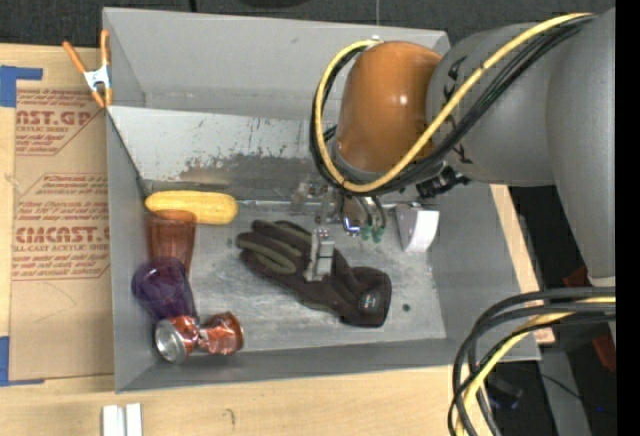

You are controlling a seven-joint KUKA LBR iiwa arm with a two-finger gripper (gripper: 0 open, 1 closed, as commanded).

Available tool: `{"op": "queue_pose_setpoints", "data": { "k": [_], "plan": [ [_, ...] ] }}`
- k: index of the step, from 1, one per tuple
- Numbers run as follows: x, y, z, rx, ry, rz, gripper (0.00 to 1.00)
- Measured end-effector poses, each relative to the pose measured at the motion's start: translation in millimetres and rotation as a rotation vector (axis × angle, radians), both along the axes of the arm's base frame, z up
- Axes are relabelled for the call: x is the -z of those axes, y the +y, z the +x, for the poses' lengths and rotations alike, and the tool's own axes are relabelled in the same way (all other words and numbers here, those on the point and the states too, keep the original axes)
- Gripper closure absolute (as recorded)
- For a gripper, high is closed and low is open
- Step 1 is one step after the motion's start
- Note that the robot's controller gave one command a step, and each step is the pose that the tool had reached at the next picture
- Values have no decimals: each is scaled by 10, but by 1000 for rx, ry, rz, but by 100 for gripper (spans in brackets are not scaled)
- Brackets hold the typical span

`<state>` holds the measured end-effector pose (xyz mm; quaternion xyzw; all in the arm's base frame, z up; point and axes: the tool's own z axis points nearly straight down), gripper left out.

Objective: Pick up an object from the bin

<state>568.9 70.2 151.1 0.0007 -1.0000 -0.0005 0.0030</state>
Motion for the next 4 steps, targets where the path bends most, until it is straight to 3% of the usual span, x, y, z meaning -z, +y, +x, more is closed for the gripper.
{"op": "queue_pose_setpoints", "data": {
  "k": [1,2,3,4],
  "plan": [
    [-47,-2,17,1,-7,1,0],
    [317,-34,-69,-84,-13,-1,0],
    [717,-19,-207,-137,-8,1,100],
    [717,-19,-207,-137,-8,1,100]
  ]
}}
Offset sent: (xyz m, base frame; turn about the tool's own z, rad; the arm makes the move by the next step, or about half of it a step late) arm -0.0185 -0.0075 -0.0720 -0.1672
